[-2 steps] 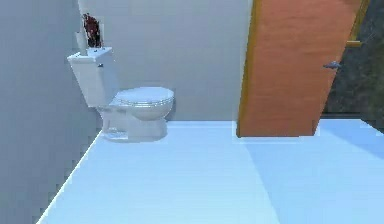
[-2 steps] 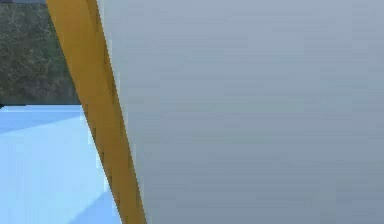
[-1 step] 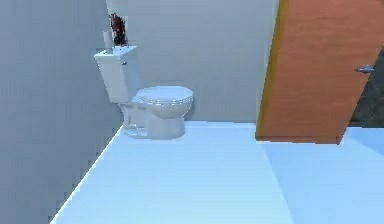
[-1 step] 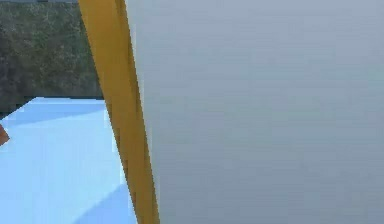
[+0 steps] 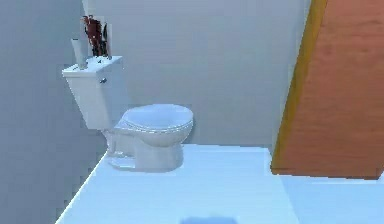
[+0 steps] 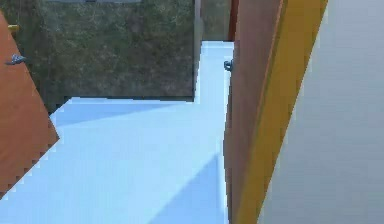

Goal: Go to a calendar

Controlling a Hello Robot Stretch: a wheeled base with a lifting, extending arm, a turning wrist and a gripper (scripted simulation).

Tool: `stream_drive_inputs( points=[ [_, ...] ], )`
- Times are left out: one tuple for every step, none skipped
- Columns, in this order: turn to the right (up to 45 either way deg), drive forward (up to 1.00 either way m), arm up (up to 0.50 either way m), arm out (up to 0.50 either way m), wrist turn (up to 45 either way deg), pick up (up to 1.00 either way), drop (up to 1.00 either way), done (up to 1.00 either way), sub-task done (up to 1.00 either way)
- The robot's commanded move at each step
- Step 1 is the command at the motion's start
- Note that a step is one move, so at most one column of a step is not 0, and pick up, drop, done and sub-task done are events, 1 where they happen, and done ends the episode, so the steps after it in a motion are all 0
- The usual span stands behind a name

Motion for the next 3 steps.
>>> stream_drive_inputs(
  points=[
    [45.0,0.00,0.00,0.00,0.0,0.00,0.00,0.00,0.00],
    [3.0,0.00,0.00,0.00,0.0,0.00,0.00,0.00,0.00],
    [-45.0,0.00,0.00,0.00,0.0,0.00,0.00,0.00,0.00]
  ],
)
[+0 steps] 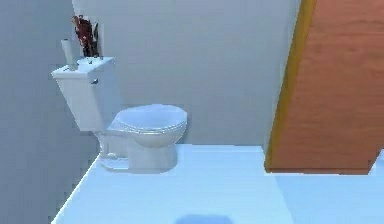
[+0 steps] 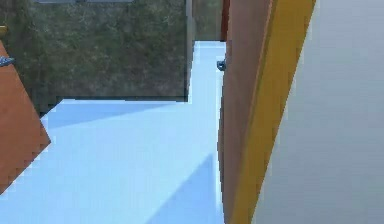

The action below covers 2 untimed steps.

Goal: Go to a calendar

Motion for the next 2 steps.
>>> stream_drive_inputs(
  points=[
    [-42.0,0.00,0.00,0.00,0.0,0.00,0.00,0.00,0.00],
    [0.0,0.20,0.00,0.00,0.0,0.00,0.00,0.00,0.00]
  ],
)
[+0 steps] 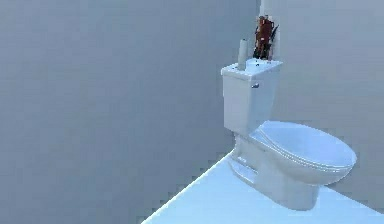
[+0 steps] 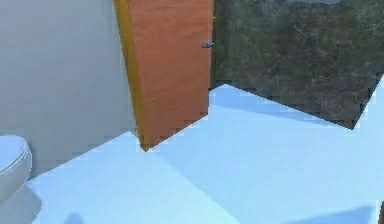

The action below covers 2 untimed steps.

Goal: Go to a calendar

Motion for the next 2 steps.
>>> stream_drive_inputs(
  points=[
    [45.0,0.00,0.00,0.00,0.0,0.00,0.00,0.00,0.00],
    [45.0,0.00,0.00,0.00,0.0,0.00,0.00,0.00,0.00]
  ],
)
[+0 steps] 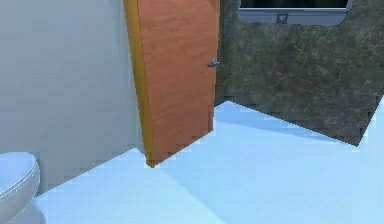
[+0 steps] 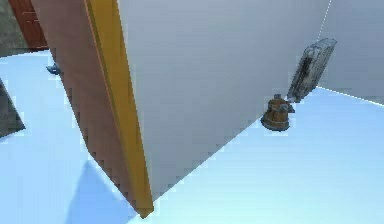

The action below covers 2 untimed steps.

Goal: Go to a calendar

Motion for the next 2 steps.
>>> stream_drive_inputs(
  points=[
    [15.0,0.00,0.00,0.00,0.0,0.00,0.00,0.00,0.00],
    [0.0,0.65,0.00,0.00,0.0,0.00,0.00,0.00,0.00]
  ],
)
